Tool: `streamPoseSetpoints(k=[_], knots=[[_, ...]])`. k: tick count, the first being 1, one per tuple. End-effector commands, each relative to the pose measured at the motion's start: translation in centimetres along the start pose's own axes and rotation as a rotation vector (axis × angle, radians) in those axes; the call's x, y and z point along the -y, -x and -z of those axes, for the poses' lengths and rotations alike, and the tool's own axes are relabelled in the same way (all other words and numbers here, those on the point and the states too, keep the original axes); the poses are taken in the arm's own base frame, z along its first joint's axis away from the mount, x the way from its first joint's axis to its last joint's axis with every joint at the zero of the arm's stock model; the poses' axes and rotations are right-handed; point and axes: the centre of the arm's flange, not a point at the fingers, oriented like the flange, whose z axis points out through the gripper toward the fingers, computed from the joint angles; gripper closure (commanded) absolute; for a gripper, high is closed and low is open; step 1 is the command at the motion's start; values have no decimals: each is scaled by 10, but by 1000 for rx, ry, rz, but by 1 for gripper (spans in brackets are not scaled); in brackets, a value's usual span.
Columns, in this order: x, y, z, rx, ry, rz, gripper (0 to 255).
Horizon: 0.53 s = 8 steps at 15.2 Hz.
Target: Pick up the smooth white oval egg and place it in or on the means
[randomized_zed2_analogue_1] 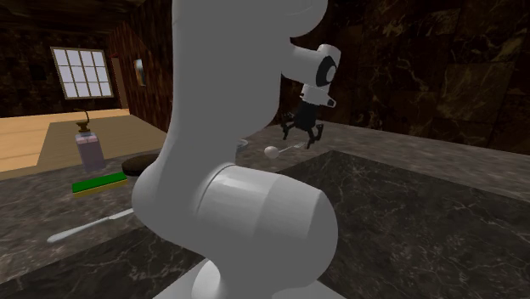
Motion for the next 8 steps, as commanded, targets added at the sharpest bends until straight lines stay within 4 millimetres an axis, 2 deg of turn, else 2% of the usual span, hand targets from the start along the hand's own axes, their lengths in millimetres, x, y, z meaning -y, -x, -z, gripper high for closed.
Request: streamPoseSetpoints(k=[1,8], knots=[[13,-20,-12,9,-19,35,0],[61,-83,-56,38,-81,156,0]])
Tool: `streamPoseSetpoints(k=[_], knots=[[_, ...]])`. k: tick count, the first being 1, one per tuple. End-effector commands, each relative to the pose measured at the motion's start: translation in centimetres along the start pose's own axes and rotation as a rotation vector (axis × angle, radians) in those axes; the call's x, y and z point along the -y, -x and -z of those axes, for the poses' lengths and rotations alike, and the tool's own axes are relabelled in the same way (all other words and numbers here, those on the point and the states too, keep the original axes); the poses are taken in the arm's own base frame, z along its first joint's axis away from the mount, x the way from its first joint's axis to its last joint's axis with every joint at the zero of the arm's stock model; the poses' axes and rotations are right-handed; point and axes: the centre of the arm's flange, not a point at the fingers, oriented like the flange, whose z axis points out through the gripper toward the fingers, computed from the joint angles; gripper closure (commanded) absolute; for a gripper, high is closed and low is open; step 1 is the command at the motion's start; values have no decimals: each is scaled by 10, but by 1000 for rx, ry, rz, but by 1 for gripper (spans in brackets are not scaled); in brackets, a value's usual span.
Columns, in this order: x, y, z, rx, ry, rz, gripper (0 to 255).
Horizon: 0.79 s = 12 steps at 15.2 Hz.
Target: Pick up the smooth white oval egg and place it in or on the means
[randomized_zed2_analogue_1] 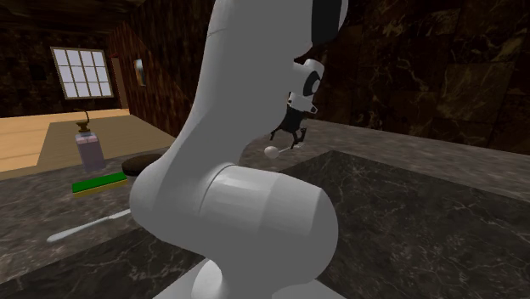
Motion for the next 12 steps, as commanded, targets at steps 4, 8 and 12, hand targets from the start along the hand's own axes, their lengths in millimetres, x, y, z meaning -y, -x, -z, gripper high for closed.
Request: streamPoseSetpoints(k=[4,8,12], knots=[[20,-32,-30,14,-32,61,0],[20,-32,-52,14,-32,61,0],[21,-32,-65,14,-32,61,0]])
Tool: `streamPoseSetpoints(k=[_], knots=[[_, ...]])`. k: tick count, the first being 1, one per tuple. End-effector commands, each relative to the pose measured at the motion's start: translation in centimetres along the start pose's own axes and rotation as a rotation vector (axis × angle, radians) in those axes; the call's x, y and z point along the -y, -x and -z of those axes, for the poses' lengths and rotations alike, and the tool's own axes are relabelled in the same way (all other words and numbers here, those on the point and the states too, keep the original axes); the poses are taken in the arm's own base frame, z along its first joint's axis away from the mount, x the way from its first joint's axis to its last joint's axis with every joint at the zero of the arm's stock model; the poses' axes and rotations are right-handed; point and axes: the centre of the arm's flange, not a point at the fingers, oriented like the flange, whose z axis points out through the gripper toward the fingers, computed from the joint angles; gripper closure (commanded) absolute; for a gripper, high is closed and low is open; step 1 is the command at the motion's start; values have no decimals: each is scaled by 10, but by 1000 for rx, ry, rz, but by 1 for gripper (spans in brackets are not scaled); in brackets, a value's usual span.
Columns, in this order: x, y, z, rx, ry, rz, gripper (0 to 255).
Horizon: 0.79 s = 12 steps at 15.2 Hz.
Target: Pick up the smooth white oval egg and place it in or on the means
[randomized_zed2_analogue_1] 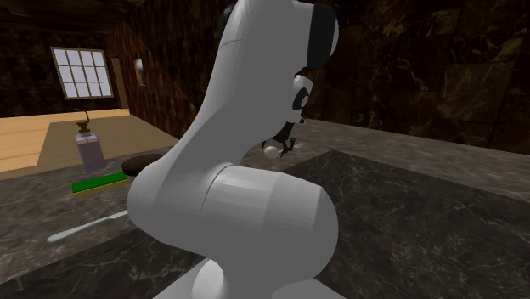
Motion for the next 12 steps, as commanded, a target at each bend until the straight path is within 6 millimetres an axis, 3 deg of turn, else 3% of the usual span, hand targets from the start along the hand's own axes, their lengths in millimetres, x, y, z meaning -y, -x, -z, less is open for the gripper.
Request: streamPoseSetpoints(k=[1,6,7,12], knots=[[0,0,-2,-1,0,0,0],[0,0,-2,-1,0,0,0],[0,0,-2,-1,0,0,255],[0,0,-2,-1,0,0,255]])
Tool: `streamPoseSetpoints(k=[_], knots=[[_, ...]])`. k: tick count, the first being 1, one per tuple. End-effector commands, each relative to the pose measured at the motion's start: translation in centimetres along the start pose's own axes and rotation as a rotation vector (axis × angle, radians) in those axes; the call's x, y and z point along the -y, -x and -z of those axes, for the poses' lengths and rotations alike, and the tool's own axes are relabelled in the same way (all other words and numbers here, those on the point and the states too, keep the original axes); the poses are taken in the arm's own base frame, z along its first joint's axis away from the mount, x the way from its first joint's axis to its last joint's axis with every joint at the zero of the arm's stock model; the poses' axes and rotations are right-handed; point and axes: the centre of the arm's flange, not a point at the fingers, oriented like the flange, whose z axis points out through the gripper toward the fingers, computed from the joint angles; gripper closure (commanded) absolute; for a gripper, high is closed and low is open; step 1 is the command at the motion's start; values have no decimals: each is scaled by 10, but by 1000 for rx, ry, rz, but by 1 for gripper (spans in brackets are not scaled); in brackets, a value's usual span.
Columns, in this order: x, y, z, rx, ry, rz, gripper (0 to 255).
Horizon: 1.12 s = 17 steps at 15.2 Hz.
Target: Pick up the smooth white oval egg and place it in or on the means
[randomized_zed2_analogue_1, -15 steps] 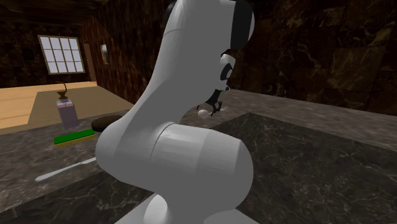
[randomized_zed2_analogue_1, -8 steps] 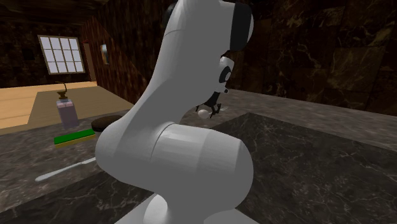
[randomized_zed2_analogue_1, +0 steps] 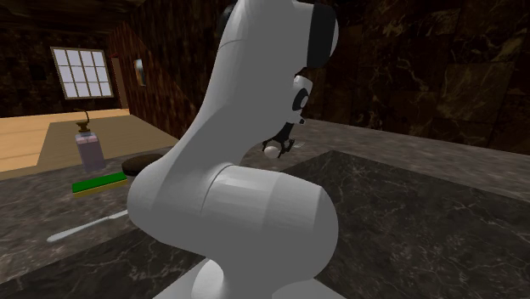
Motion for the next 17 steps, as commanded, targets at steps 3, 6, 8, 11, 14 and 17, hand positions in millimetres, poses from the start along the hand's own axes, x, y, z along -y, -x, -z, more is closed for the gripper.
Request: streamPoseSetpoints(k=[3,6,8,11,14,17], knots=[[0,0,0,0,0,0,255],[4,0,10,0,0,0,255],[8,1,19,0,0,0,255],[14,1,34,0,0,0,255],[20,1,49,0,0,0,255],[26,2,63,0,0,0,255]])
